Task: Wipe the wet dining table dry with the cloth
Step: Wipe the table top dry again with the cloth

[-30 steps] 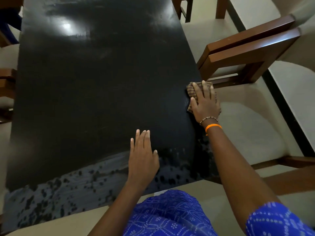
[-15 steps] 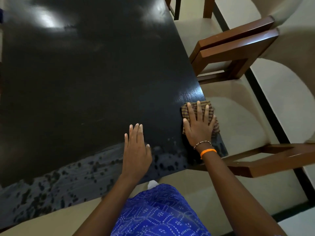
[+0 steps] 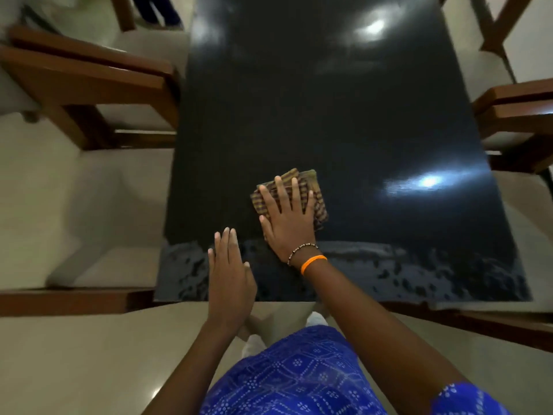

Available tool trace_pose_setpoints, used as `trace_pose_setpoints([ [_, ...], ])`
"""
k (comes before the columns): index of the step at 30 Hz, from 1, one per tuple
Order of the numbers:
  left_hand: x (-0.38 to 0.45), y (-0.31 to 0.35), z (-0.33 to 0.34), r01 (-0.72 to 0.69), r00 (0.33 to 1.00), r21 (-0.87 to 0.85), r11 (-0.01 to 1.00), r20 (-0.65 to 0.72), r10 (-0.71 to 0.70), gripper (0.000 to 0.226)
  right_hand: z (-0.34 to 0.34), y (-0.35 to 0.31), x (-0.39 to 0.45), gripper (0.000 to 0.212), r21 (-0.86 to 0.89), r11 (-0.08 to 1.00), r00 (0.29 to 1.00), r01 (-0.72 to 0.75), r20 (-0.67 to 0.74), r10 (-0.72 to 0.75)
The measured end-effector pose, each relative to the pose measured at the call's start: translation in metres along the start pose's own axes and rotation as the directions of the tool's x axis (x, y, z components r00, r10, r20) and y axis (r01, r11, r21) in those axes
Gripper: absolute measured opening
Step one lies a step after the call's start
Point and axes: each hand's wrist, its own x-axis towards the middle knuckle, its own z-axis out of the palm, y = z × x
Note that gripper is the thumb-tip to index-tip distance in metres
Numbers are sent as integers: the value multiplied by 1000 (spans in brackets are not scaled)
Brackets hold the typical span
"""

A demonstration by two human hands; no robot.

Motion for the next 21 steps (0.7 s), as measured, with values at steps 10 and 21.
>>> trace_pose_setpoints([
  [10,-26,-126,-56,162,983,-187,969,-53,-174,72,36,-160,34,55,-57,824,821,564,141,-553],
  [21,-47,-150,-54,354,928,-641,681,149,-341,60,25,-162,84,56,-128,863,867,488,188,-462],
])
